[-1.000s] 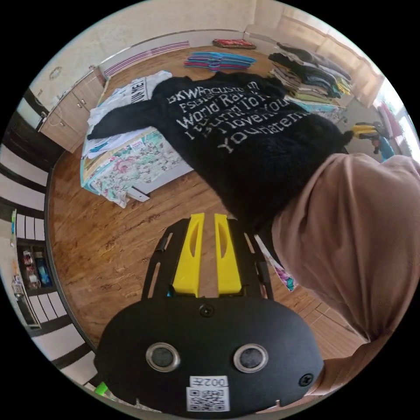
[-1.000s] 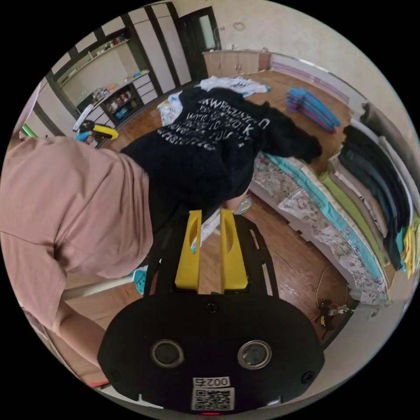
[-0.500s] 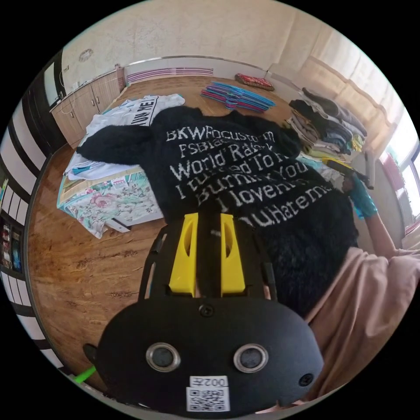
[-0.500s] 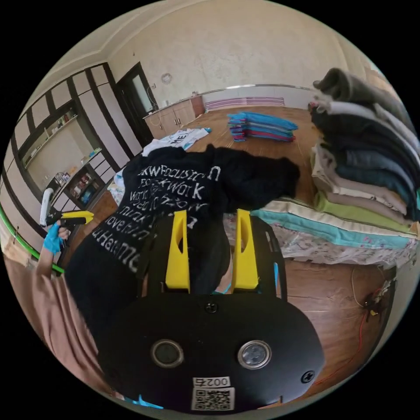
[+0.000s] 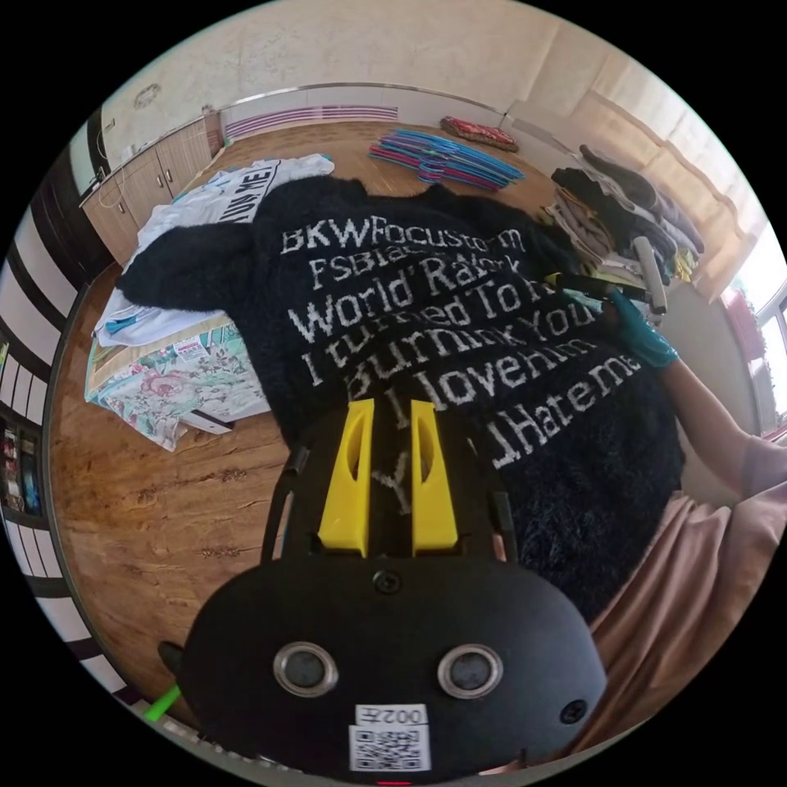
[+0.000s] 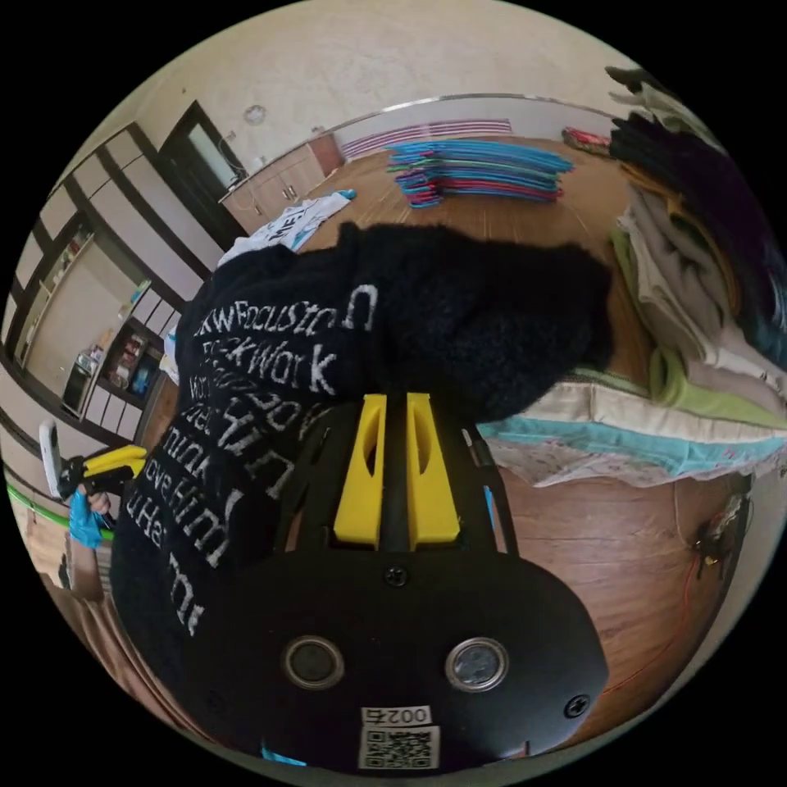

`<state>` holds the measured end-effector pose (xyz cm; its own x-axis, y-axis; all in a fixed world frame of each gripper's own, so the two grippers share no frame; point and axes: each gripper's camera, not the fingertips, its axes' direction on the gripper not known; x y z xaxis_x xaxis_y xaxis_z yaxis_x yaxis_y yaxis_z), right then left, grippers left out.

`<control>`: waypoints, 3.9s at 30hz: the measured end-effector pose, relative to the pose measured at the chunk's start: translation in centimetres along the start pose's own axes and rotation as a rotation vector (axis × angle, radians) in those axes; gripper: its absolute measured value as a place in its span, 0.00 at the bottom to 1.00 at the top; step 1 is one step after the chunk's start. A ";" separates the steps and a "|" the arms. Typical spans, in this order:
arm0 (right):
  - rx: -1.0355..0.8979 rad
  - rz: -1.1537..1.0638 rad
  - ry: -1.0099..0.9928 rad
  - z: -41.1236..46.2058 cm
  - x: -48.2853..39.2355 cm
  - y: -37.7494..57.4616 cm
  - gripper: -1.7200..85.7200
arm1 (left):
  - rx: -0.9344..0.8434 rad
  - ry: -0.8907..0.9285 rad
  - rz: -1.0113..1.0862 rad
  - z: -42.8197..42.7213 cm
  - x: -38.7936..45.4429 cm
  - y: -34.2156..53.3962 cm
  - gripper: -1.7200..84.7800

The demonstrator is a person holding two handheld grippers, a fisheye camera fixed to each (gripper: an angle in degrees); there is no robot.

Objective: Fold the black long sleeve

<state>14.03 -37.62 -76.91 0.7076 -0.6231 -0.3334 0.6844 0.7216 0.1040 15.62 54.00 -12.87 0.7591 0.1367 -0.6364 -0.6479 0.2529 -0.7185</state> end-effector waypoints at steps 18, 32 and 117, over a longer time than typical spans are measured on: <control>-0.088 -0.172 0.150 4.4 0.2 -12.2 0.09 | -0.030 -0.042 0.046 2.2 1.8 -7.6 0.07; 0.142 -0.290 0.150 0.8 0.2 -15.5 0.11 | 0.078 -0.217 0.041 2.2 -1.8 -16.7 0.07; -0.086 -0.255 -0.024 -8.1 -14.9 15.7 0.10 | -0.061 -0.093 0.113 2.9 6.5 1.8 0.05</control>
<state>12.86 -14.55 -77.93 0.5186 -0.7943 -0.3165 0.8245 0.5626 -0.0607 19.53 58.11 -17.47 0.6822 0.2502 -0.6870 -0.7297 0.1729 -0.6616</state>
